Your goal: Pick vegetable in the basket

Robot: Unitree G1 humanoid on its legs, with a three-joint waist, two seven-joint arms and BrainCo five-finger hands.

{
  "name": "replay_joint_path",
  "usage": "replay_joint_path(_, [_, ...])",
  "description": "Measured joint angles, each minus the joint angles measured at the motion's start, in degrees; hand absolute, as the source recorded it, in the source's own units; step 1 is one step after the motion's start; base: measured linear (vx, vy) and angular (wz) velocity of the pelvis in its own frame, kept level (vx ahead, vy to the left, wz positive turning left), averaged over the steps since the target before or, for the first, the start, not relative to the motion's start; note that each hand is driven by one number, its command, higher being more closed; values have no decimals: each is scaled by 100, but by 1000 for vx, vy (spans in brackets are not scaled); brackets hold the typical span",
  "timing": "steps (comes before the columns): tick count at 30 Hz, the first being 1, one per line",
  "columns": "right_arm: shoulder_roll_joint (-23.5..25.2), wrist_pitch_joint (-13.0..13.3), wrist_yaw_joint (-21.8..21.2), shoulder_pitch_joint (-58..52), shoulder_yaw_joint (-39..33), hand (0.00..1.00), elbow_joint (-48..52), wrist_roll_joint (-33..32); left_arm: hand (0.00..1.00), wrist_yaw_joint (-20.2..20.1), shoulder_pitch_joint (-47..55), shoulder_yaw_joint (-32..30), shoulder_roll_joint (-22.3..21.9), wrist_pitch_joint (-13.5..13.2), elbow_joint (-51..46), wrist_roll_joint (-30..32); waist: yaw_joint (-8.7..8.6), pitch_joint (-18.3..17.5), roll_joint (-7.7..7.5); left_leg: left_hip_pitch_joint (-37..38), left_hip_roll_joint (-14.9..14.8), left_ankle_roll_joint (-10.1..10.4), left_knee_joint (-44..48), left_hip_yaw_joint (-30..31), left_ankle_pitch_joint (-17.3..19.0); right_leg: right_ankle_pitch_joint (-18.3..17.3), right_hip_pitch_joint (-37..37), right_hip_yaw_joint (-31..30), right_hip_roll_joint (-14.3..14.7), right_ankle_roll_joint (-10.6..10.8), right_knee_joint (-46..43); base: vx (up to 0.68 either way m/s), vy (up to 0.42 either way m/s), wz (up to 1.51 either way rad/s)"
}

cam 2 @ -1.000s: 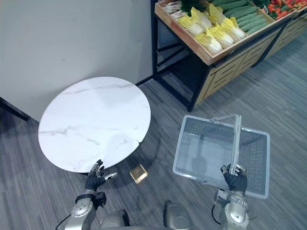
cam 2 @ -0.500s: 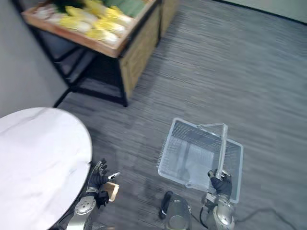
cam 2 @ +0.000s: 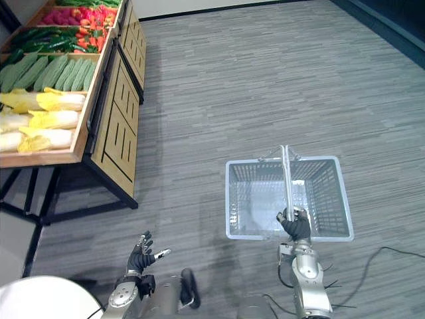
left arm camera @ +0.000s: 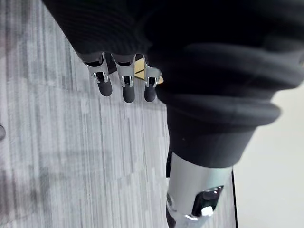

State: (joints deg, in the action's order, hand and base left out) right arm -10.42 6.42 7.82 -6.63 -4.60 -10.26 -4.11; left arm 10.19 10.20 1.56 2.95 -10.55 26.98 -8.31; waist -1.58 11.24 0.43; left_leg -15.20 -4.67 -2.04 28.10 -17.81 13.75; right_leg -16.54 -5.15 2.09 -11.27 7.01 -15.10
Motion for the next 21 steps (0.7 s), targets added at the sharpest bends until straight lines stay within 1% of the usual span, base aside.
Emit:
replay_joint_path(1, [4, -4, -3, -19, 0, 100, -24, 31, 0, 2, -23, 1, -19, 3, 4, 0, 24, -2, -14, 52, 56, -54, 93, 10, 144, -21, -25, -45, -57, 37, -164, 558, 302, 15])
replay_joint_path(2, [36, -10, -12, -80, 1, 100, -43, 88, 0, -1, -7, 42, -26, 3, 6, 0, 48, -4, -59, 324, 201, -98, 31, -26, 332, -34, 102, -109, -209, 247, -925, 493, 244, 20])
replay_joint_path(3, [63, -23, -27, -112, 1, 100, -105, 173, 0, -7, -2, 57, -34, 3, 4, 0, 17, -4, -89, 638, 337, -131, -51, -12, 472, 194, 506, -230, -335, 755, -2181, 496, 216, 26])
replay_joint_path(4, [80, -26, -34, -116, 6, 100, -173, 230, 0, -3, -4, 52, -8, 4, 5, 0, -23, 0, -129, 799, 413, -148, -101, 45, 543, 408, 766, -312, -385, 902, -2847, 516, 139, 37])
replay_joint_path(5, [133, -38, -51, -134, 18, 100, -313, 334, 0, -1, -7, 77, 105, 14, 31, 2, -70, 1, -224, 1175, 548, -188, -304, 125, 640, 472, 1224, -319, -503, 792, -4071, 539, 56, 46])
replay_joint_path(6, [127, -55, -59, -159, 18, 100, -412, 437, 0, 3, -4, 129, 137, 26, 74, 1, -98, -2, -202, 1568, 589, -191, -573, 246, 662, 247, 1561, -13, -551, 381, -4687, 554, 26, 40])
replay_joint_path(7, [118, -75, -59, -174, 18, 100, -432, 479, 0, 13, -3, 143, 123, 25, 75, -3, -96, 9, -166, 1778, 585, -190, -757, 284, 662, 142, 1723, 184, -553, 195, -4749, 564, -2, 26])
replay_joint_path(8, [114, -79, -77, -186, 25, 100, -433, 497, 0, 42, -4, 157, 133, 24, 81, -4, -87, 17, -82, 2083, 545, -176, -1029, 367, 652, -3, 1984, 492, -517, -61, -4663, 580, -25, 19])
replay_joint_path(9, [105, -78, -118, -185, 26, 100, -432, 524, 0, 80, -20, 189, 155, 23, 99, -5, -119, 17, 48, 2387, 428, -164, -1297, 452, 645, -161, 2349, 782, -374, -326, -4275, 690, -76, 29])
replay_joint_path(10, [83, -76, -169, -171, 26, 100, -410, 523, 0, 107, -70, 222, 158, 15, 178, -4, -164, 33, 168, 2597, 282, -162, -1414, 559, 645, -194, 2741, 870, -148, -395, -3707, 709, -152, 40])
replay_joint_path(11, [71, -74, -183, -151, 26, 100, -406, 523, 0, 106, -139, 242, 159, 15, 291, -4, -224, 56, 221, 2717, 177, -161, -1408, 671, 645, -135, 2999, 809, 35, -365, -3119, 600, -174, 57])
replay_joint_path(12, [59, -75, -184, -157, 25, 100, -397, 520, 0, 107, -206, 264, 171, 14, 404, -2, -284, 42, 214, 2868, 64, -9, -1351, 755, 656, 361, 3146, 541, 323, -298, -1970, 648, -246, 63])
replay_joint_path(13, [54, -75, -184, -192, 26, 100, -375, 520, 0, 107, -219, 277, 212, 14, 432, -2, -296, 24, 145, 2917, 71, 182, -1297, 838, 678, 765, 3110, 344, 413, -306, -1272, 708, -295, 94])
replay_joint_path(14, [-23, -73, -180, -346, 13, 100, -303, 517, 0, 96, -212, 315, 236, 13, 516, 6, -417, 0, 96, 3077, 24, 481, -1094, 1078, 826, 1994, 3014, -5, 565, -616, -967, 721, -288, 57])
replay_joint_path(15, [-146, -80, -177, -326, 9, 100, -314, 516, 0, 107, -257, 315, 87, 27, 640, 3, -337, -18, 330, 3099, -170, 523, -964, 1140, 832, 1860, 3050, 88, 666, -664, -1238, 695, -263, 49])
replay_joint_path(16, [-175, -83, -179, -296, -13, 100, -216, 517, 0, 96, -290, 310, -2, 21, 633, 4, -299, -30, 381, 2914, -317, 807, -535, 1273, 480, 1423, 3041, 81, 664, -726, -1579, 630, -238, 33])
replay_joint_path(17, [-166, -86, -174, -283, -15, 100, -156, 516, 0, 98, -297, 280, -77, 14, 618, 3, -373, -9, 385, 2623, -343, 851, 193, 1364, -55, 1105, 2831, 284, 585, -792, -1687, 608, -241, 68])
replay_joint_path(18, [-160, -112, -171, -329, -19, 100, -154, 498, 0, 95, -275, 205, -170, 15, 612, 2, -396, 31, 403, 2333, -500, 960, 1000, 1382, -621, 964, 2442, 437, 548, -840, -1527, 683, -269, 79])
replay_joint_path(19, [-63, -118, -133, -457, -43, 100, -131, 449, 0, 75, -193, 149, -271, 11, 544, -1, -283, 80, 390, 1950, -833, 1061, 2049, 1198, -803, 896, 1813, 619, 616, -889, -1129, 445, -168, 53])
replay_joint_path(20, [-2, -137, -117, -523, -75, 100, -70, 448, 0, 48, -122, 151, -282, 8, 478, -1, -204, 67, 419, 1791, -968, 1022, 2461, 1035, -702, 889, 1488, 702, 642, -900, -910, 614, -212, 46])
replay_joint_path(21, [85, -151, -48, -669, -202, 100, 142, 447, 0, -13, 5, 149, -277, 1, 382, 0, -141, 104, 312, 1445, -1133, 851, 2900, 668, -471, 881, 926, 865, 635, -909, -479, 457, -126, 44])
